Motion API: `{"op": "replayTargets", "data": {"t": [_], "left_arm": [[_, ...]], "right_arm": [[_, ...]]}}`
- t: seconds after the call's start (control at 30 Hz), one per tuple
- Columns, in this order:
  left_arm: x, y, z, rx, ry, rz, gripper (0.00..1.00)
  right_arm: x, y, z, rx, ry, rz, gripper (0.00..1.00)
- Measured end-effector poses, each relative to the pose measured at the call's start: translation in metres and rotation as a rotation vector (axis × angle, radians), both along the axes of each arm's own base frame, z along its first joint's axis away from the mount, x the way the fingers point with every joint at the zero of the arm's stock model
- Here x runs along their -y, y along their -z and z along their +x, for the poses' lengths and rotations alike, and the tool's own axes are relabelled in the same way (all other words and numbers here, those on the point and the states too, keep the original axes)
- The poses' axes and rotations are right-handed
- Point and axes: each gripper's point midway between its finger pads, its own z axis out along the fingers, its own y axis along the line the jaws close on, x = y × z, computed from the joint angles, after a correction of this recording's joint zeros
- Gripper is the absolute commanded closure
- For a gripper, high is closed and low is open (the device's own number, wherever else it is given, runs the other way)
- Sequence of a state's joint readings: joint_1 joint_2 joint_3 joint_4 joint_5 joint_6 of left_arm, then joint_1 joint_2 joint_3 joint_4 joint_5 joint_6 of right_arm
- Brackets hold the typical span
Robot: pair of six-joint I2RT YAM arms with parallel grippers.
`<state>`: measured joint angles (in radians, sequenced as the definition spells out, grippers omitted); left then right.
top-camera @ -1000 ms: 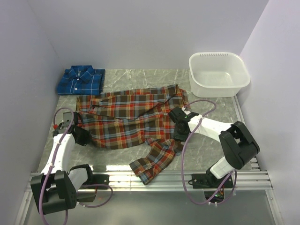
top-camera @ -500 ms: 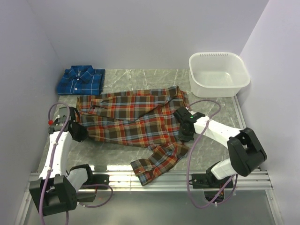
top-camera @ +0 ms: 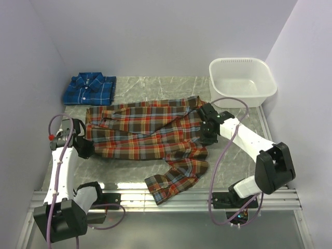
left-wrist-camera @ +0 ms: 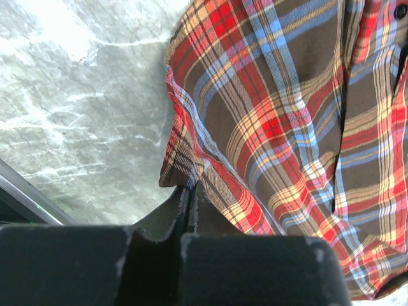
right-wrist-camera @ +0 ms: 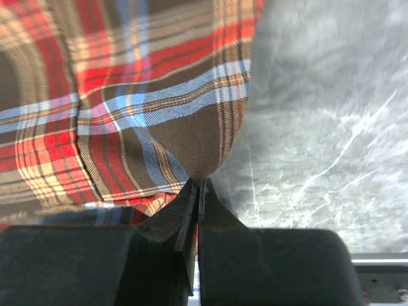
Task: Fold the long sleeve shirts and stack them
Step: Fold the shirt
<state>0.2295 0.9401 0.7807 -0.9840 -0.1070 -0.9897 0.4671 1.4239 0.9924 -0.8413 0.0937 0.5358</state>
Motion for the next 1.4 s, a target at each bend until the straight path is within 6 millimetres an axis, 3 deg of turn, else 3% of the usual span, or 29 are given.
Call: {"op": "replayTargets", "data": {"t": [0.23,0.47,0.63,0.77,0.9,1.07,1.4], "left_arm": [[-0.010,0.006,0.019,-0.020,-0.021,0.002,1.00],[-0.018,0.013,0.056,-0.028,-0.012,-0.011,1.00],[-0.023,0.007,0.083,0.017,-0.006,-0.007,0.96],[-0.026,0.016,0.095,0.017,0.006,-0.010,0.92],[-0.026,0.034,0.102,-0.017,0.030,-0.022,0.84],[-0.025,0.049,0.112,-0.029,0.069,-0.034,0.86],[-0.028,0.042,0.140,0.031,0.122,-0.021,0.88]], "right_arm": [[-0.014,-0.012,0.033,-0.004,-0.059,-0.005,0.99],[-0.022,-0.002,0.057,-0.064,-0.094,-0.026,0.98],[-0.029,-0.011,0.082,-0.040,-0.085,-0.015,0.95],[-0.033,-0.016,0.097,-0.014,-0.083,-0.006,0.94],[-0.029,-0.002,0.098,-0.043,-0.073,-0.019,0.94],[-0.014,0.018,0.092,-0.079,-0.025,-0.029,0.94],[-0.008,0.036,0.090,-0.085,0.024,-0.005,0.93]]}}
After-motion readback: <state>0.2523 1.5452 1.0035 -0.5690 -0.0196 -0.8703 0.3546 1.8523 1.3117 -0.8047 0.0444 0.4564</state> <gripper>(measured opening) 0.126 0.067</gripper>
